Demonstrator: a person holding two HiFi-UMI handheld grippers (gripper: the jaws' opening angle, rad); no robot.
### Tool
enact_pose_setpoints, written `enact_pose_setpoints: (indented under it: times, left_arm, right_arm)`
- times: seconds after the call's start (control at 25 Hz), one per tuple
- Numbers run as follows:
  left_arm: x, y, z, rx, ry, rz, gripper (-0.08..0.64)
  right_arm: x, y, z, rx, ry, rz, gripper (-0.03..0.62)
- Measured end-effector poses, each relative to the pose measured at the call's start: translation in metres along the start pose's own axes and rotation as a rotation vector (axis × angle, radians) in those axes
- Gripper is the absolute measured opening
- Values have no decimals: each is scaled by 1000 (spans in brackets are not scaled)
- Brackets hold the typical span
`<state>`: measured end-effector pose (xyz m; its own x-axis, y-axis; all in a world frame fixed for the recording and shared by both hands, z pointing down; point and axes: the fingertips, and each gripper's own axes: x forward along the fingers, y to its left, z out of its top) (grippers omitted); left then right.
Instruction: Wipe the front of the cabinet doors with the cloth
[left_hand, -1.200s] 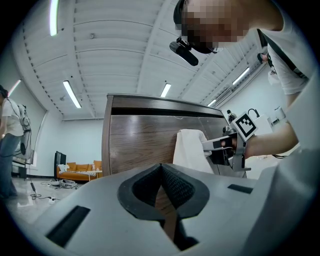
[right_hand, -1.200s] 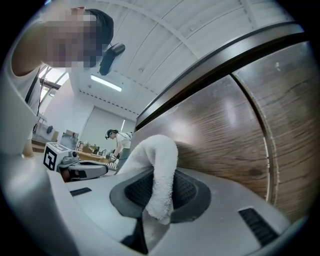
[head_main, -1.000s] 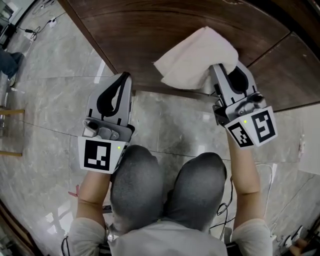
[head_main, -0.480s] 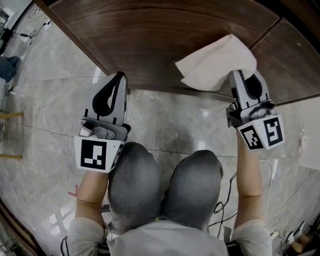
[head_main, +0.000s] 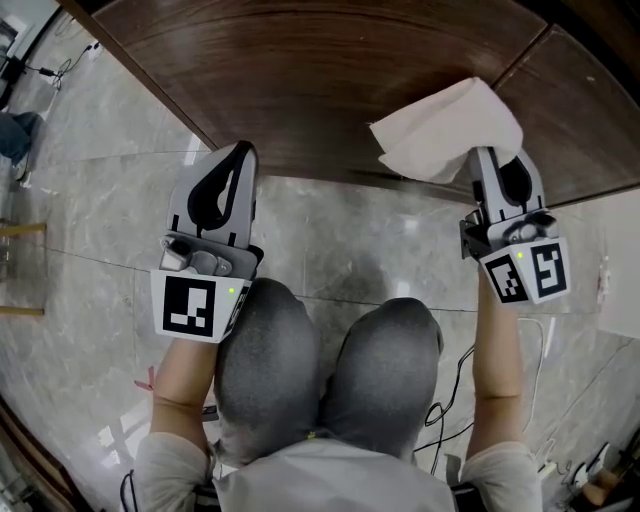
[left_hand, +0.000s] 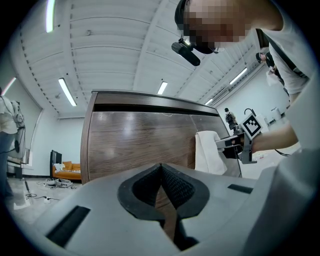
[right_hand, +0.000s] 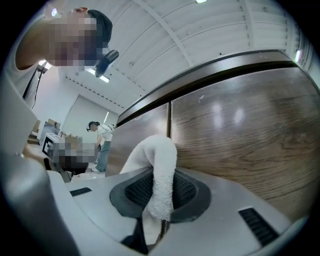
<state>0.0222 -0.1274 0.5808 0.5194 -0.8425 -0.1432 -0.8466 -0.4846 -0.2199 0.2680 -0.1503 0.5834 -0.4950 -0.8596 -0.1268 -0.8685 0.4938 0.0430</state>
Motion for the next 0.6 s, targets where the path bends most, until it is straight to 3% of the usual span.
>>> enact_pose_setpoints:
  times: [0.24, 0.6]
  left_arm:
    - [-20, 20, -15, -15, 41, 22, 18]
    - [-51, 64, -18, 6, 57, 88, 18]
  right_arm:
    - [2, 34, 10, -59, -12, 31, 80]
    - [74, 136, -24, 51, 16, 284, 80]
